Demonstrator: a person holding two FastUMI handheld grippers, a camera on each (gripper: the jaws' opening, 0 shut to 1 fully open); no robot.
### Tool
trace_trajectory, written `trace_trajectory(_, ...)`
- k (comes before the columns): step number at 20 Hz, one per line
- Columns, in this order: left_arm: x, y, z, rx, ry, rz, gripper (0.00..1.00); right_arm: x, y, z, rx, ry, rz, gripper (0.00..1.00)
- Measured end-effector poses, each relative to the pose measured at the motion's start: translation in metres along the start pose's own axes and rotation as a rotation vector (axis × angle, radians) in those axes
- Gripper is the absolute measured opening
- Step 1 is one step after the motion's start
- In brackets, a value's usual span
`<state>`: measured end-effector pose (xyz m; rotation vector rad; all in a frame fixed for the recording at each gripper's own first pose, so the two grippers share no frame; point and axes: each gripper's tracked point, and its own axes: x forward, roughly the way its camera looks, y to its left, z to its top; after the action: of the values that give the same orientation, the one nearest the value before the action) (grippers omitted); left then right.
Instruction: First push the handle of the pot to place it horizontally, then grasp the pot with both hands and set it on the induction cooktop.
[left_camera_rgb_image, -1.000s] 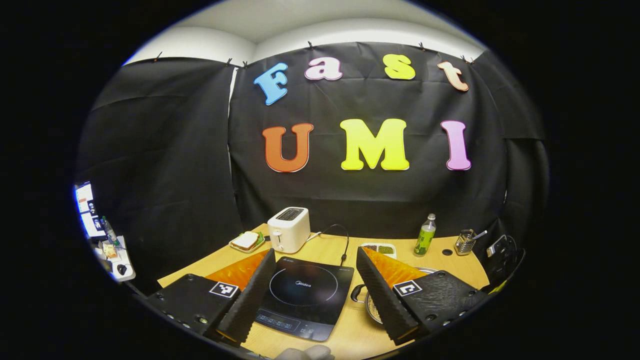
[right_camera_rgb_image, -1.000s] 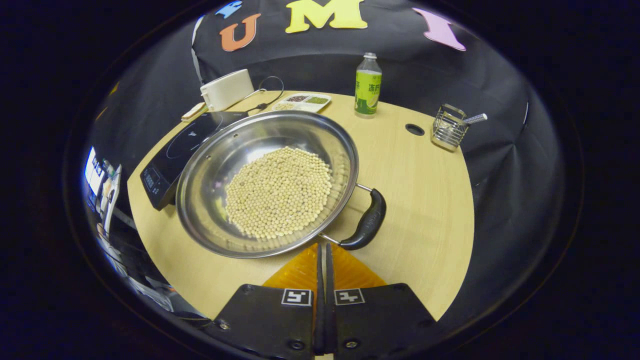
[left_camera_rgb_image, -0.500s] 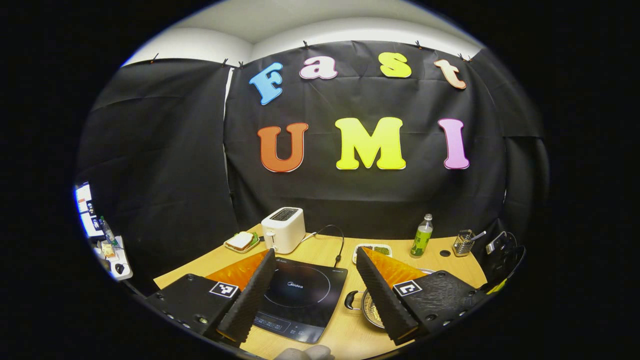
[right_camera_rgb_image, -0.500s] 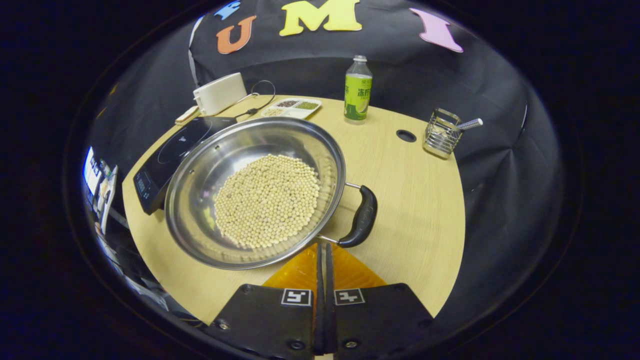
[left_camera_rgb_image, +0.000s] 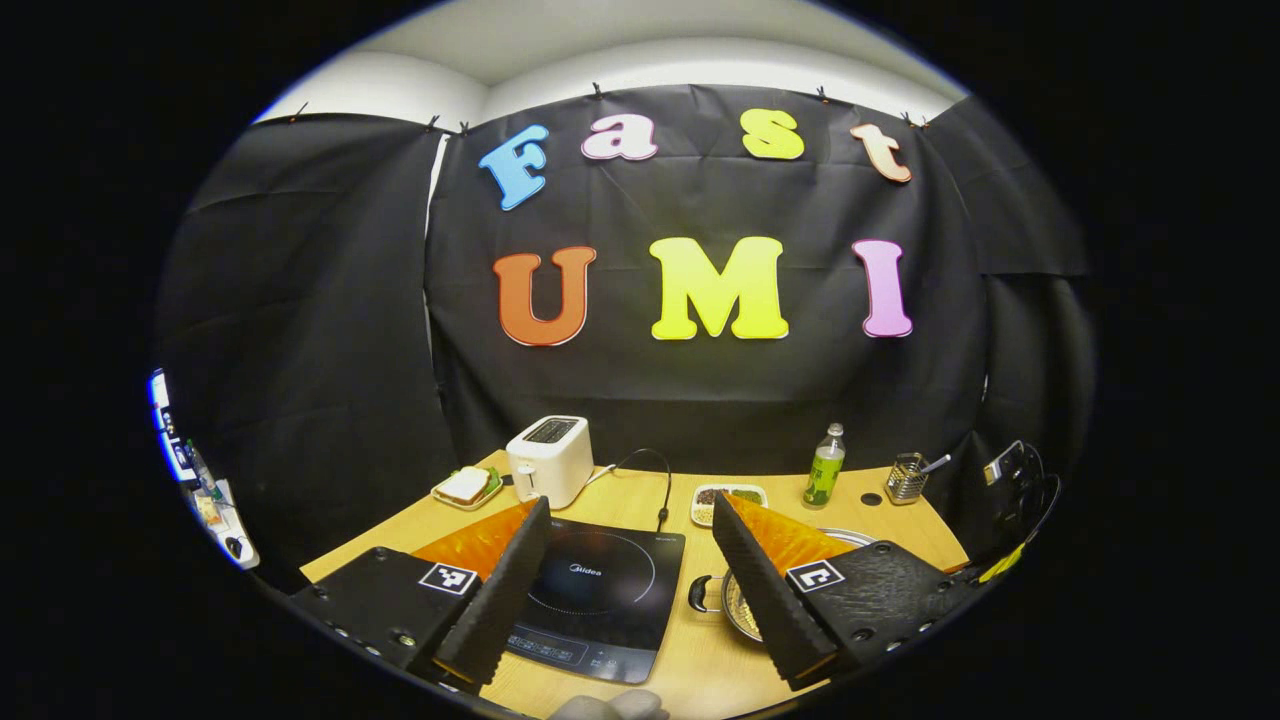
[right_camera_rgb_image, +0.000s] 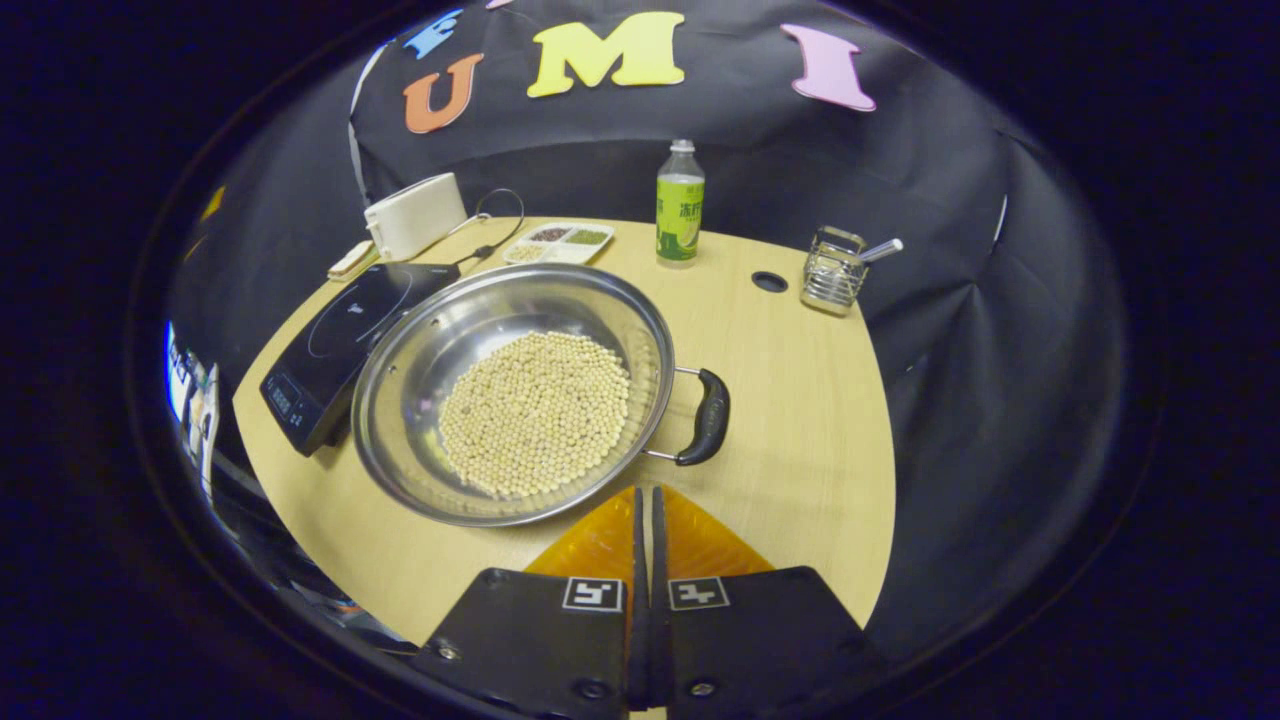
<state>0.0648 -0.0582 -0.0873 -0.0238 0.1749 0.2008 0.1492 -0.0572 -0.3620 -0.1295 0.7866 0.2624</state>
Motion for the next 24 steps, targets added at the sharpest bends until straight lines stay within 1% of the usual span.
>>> trace_trajectory(1, -0.002, 0.001, 0.000, 0.007, -0.004, -0.019, 0.97, -0.009, 0.004, -0.002, 0.014, -0.013, -0.006, 0.00)
trace_trajectory(2, -0.006, 0.000, 0.000, 0.008, -0.008, -0.047, 0.97, -0.018, 0.010, -0.002, 0.039, -0.033, -0.006, 0.04)
trace_trajectory(4, -0.014, 0.001, -0.001, 0.003, -0.015, -0.098, 0.96, -0.035, 0.025, -0.009, 0.117, -0.053, 0.005, 0.04)
trace_trajectory(5, -0.019, 0.003, -0.003, -0.001, -0.012, -0.118, 0.96, -0.043, 0.029, -0.011, 0.143, -0.066, 0.005, 0.01)
trace_trajectory(6, -0.023, 0.005, -0.006, -0.004, -0.005, -0.135, 0.96, -0.051, 0.032, -0.013, 0.158, -0.081, -0.007, 0.04)
trace_trajectory(9, -0.036, 0.014, -0.012, 0.015, -0.016, -0.176, 0.97, -0.076, 0.053, -0.022, 0.186, -0.111, -0.001, 0.04)
trace_trajectory(10, -0.041, 0.017, -0.014, 0.022, -0.019, -0.193, 0.97, -0.084, 0.058, -0.025, 0.190, -0.118, -0.005, 0.01)
trace_trajectory(11, -0.044, 0.018, -0.018, 0.028, -0.020, -0.210, 0.97, -0.090, 0.060, -0.029, 0.192, -0.125, -0.020, 0.03)
trace_trajectory(14, -0.051, 0.020, -0.032, 0.032, 0.003, -0.255, 0.96, -0.110, 0.076, -0.040, 0.200, -0.149, -0.044, 0.30)
trace_trajectory(15, -0.053, 0.019, -0.037, 0.028, 0.013, -0.266, 0.96, -0.117, 0.080, -0.043, 0.197, -0.154, -0.046, 0.32)
trace_trajectory(18, -0.056, 0.014, -0.048, 0.017, 0.033, -0.297, 0.96, -0.127, 0.092, -0.050, 0.187, -0.166, -0.050, 0.93)
trace_trajectory(20, -0.054, 0.009, -0.058, 0.016, 0.055, -0.313, 0.96, -0.127, 0.094, -0.058, 0.184, -0.159, -0.065, 0.96)
trace_trajectory(21, -0.051, 0.006, -0.065, 0.017, 0.071, -0.319, 0.97, -0.126, 0.094, -0.058, 0.190, -0.154, -0.071, 0.96)
trace_trajectory(24, -0.041, -0.004, -0.090, 0.029, 0.131, -0.328, 0.97, -0.116, 0.094, -0.060, 0.210, -0.132, -0.055, 0.96)
